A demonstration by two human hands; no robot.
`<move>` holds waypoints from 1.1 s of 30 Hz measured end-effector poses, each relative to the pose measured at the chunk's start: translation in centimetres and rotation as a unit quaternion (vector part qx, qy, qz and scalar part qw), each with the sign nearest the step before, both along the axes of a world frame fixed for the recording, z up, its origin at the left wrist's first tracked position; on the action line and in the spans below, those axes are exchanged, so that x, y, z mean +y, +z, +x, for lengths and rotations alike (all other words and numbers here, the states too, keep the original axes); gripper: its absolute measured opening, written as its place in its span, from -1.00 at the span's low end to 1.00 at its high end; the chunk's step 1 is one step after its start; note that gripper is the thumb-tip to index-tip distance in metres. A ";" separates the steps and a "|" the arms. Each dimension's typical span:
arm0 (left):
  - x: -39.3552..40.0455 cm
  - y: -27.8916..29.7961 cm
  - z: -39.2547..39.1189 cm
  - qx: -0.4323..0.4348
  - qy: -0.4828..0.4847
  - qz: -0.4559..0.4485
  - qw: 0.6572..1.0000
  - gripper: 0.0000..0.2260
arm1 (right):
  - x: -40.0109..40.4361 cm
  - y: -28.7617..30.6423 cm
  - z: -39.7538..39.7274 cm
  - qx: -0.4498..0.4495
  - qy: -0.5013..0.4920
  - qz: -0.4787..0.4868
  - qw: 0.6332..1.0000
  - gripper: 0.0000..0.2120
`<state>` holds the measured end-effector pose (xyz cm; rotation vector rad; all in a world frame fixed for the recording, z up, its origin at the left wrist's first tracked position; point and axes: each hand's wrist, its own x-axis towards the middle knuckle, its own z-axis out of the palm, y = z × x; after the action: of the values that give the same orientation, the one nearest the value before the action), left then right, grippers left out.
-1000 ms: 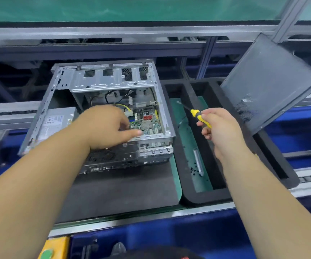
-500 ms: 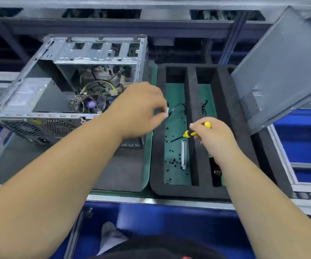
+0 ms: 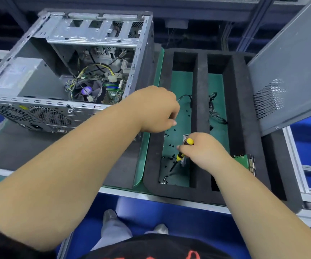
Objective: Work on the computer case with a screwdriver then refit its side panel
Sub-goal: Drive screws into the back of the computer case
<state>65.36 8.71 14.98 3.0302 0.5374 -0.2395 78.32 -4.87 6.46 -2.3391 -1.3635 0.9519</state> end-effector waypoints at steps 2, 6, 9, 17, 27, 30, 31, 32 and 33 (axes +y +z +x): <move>0.2 -0.2 -0.1 0.001 0.004 -0.023 1.000 -0.76 | 0.0 -0.3 -0.2 -0.012 0.029 -0.015 0.999 -0.70; 0.5 0.3 -0.3 -0.046 0.031 -0.111 0.992 -0.78 | 0.3 -0.9 -0.6 -0.022 0.089 -0.035 0.995 -0.72; 0.7 1.1 -0.4 -0.084 0.054 -0.197 0.975 -0.81 | 0.5 -1.4 -1.3 -0.028 0.129 -0.053 0.990 -0.71; 0.8 1.4 -0.3 -0.093 0.064 -0.244 0.963 -0.86 | 0.9 -1.5 -1.4 -0.033 0.139 -0.059 0.988 -0.69; 0.6 1.7 -0.3 -0.075 0.082 -0.259 0.959 -0.86 | 1.0 4.9 1.7 0.023 0.018 0.033 0.999 -0.70; 0.7 1.5 -0.3 -0.072 0.100 -0.251 0.960 -0.89 | 0.9 7.4 2.8 0.038 -0.026 0.089 0.995 -0.71; 0.7 1.4 -0.2 -0.073 0.107 -0.248 0.960 -0.87 | 0.8 8.1 3.2 0.044 -0.042 0.108 0.992 -0.72; 0.7 1.4 -0.2 -0.075 0.114 -0.246 0.960 -0.85 | 0.7 8.7 3.5 0.054 -0.060 0.129 0.988 -0.74; 0.6 1.4 -0.2 -0.079 0.121 -0.246 0.958 -0.83 | 0.5 9.3 3.9 0.067 -0.079 0.150 0.983 -0.76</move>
<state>65.20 9.32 16.38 2.4502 0.7055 -0.0958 82.23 -4.33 15.76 -2.0822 -1.1602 0.7803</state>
